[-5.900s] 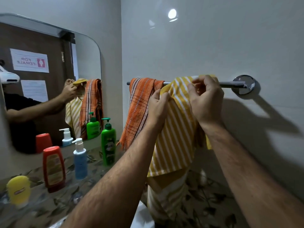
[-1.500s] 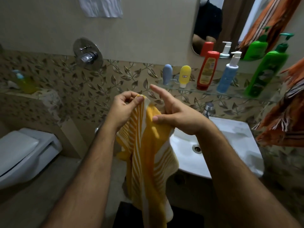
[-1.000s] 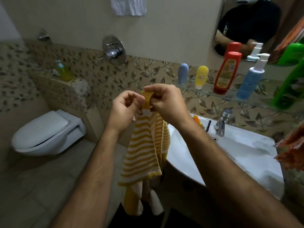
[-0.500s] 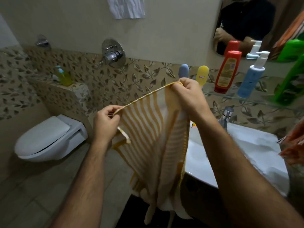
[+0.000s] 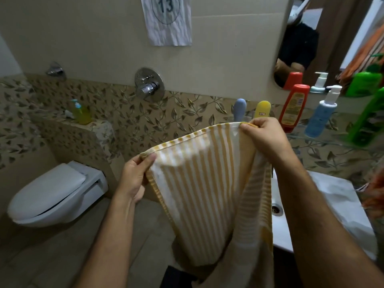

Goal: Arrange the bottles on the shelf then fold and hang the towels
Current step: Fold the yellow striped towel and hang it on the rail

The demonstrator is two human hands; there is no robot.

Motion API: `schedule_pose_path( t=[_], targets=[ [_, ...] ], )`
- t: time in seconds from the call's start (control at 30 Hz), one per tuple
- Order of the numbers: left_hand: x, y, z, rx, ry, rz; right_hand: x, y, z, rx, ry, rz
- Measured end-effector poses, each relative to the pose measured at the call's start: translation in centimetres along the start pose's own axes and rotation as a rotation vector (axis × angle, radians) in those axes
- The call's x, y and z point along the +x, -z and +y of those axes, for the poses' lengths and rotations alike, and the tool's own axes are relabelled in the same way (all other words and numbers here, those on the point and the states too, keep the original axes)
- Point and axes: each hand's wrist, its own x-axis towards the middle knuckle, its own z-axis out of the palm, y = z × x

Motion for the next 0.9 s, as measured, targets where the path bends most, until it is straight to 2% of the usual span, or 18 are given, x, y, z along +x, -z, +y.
schedule_pose_path(
  t=[0.03,0.1,0.17,0.23,0.37,0.43,0.53,0.57,0.67,0.73,0.8,0.9],
  targets=[
    [0.2,-0.4,0.1,-0.004,0.008,-0.003,-0.1,-0.5,0.0,-0.007,-0.006,-0.012],
    [0.4,-1.5,0.2,0.087,-0.024,0.116,-0.6,-2.0,0.0,-0.049,0.0,-0.01],
    [0.6,-2.5,-0.1,0.202,-0.138,0.246,-1.2,-3.7,0.1,-0.083,0.013,-0.013],
    [0.7,-3.4,-0.4,0.27,-0.26,0.249,-1.9,-5.2,0.0,-0.089,0.032,-0.021],
    [0.6,-3.7,-1.3,0.41,-0.319,0.143,-3.2,-6.9,-0.1,-0.054,0.107,-0.042],
    [0.6,-3.5,-1.8,0.573,-0.353,0.091,-3.9,-7.5,-0.3,-0.006,0.139,-0.069],
    [0.1,-3.9,-2.0,0.544,-0.334,-0.052,-4.7,-8.1,-0.6,0.125,0.166,-0.15],
    [0.0,-4.0,-2.2,0.516,-0.3,-0.125,-4.9,-8.2,-0.6,0.186,0.166,-0.203],
    [-0.1,-4.2,-2.2,0.421,-0.195,-0.475,-5.3,-8.1,-0.4,0.309,0.137,-0.392],
    [-0.3,-4.3,-2.0,0.383,-0.129,-0.634,-5.4,-7.9,0.0,0.362,0.103,-0.498],
    [-0.6,-4.8,-2.1,0.396,-0.126,-0.632,-5.5,-7.6,0.5,0.396,0.086,-0.484],
    [-0.4,-5.3,-1.9,0.435,-0.201,-0.442,-5.5,-6.9,1.2,0.387,0.037,-0.437]
  ],
)
